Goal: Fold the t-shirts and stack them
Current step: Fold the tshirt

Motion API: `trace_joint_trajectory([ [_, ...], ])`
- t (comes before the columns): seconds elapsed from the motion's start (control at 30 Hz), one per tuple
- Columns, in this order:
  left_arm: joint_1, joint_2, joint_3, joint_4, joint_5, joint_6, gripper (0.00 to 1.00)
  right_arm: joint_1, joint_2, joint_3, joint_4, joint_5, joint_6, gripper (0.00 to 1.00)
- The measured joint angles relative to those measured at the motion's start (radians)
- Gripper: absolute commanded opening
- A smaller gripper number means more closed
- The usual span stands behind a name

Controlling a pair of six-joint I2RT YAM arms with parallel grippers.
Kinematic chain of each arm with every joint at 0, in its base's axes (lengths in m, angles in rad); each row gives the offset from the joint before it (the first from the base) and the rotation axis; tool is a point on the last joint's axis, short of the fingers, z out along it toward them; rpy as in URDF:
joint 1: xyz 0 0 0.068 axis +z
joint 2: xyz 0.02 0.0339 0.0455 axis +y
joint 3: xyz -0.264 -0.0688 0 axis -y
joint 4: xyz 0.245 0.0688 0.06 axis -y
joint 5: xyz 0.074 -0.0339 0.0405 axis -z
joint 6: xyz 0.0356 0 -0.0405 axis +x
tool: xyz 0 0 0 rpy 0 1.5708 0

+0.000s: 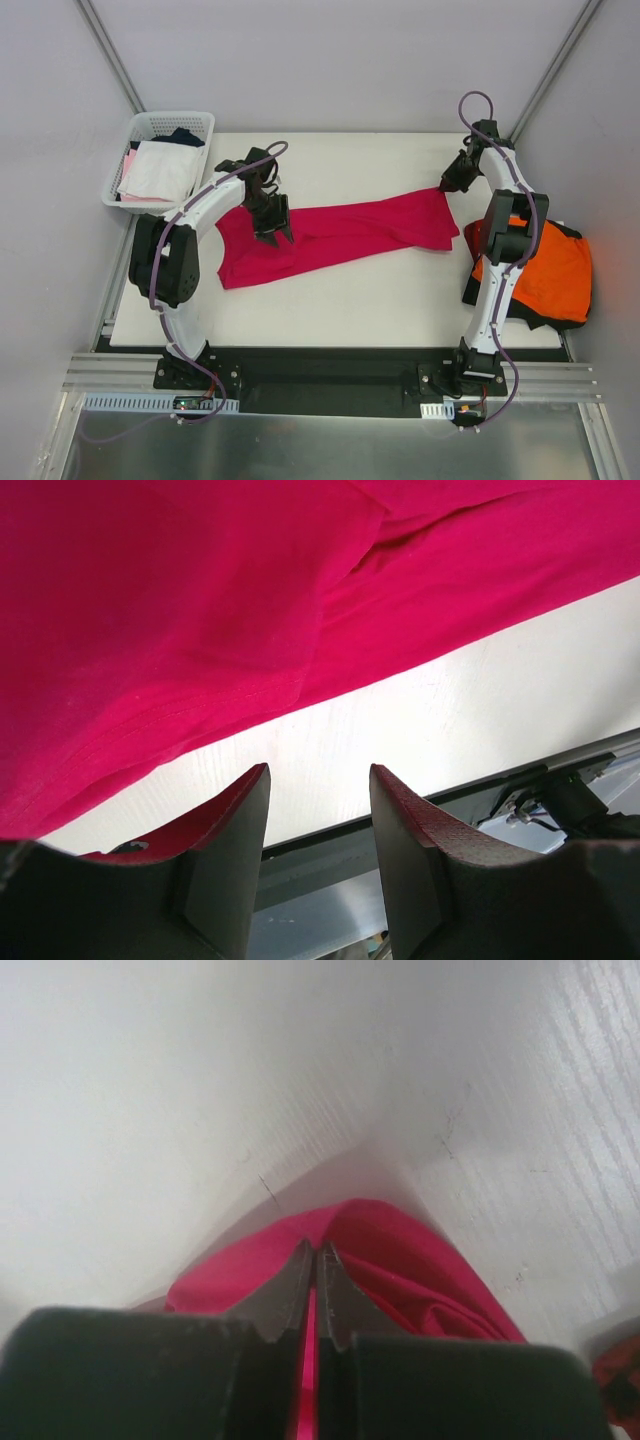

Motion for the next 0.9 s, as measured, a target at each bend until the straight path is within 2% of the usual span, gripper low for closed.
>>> trace_joint_trajectory([
  [0.17,0.000,-0.002,0.000,-0.002,0.000,0.000,0.45,-0.003,0.040,0.053,0.031,-0.043,0.038,0.02],
  [0.27,-0.004,-0.002,0.000,-0.003,0.000,0.000,0.45,-0.010,0.095,0.111,0.062,-0.092,0.066,0.17],
  [0.3,-0.006,-0.002,0.000,-0.003,0.000,0.000,0.45,-0.013,0.120,0.131,0.071,-0.108,0.076,0.27],
  [0.4,-0.012,-0.002,0.000,-0.007,0.000,0.000,0.45,-0.022,0.180,0.159,0.098,-0.148,0.102,0.37],
  [0.6,-0.013,-0.002,0.000,-0.011,0.000,0.000,0.44,-0.034,0.163,0.099,0.147,-0.204,0.110,0.43],
  [0.77,-0.018,-0.002,0.000,-0.012,-0.012,0.000,0.44,-0.034,0.029,-0.082,0.152,-0.148,0.071,0.43],
  [0.9,-0.034,-0.002,0.002,-0.012,-0.047,-0.001,0.44,-0.040,-0.078,-0.163,0.147,-0.086,0.044,0.43],
])
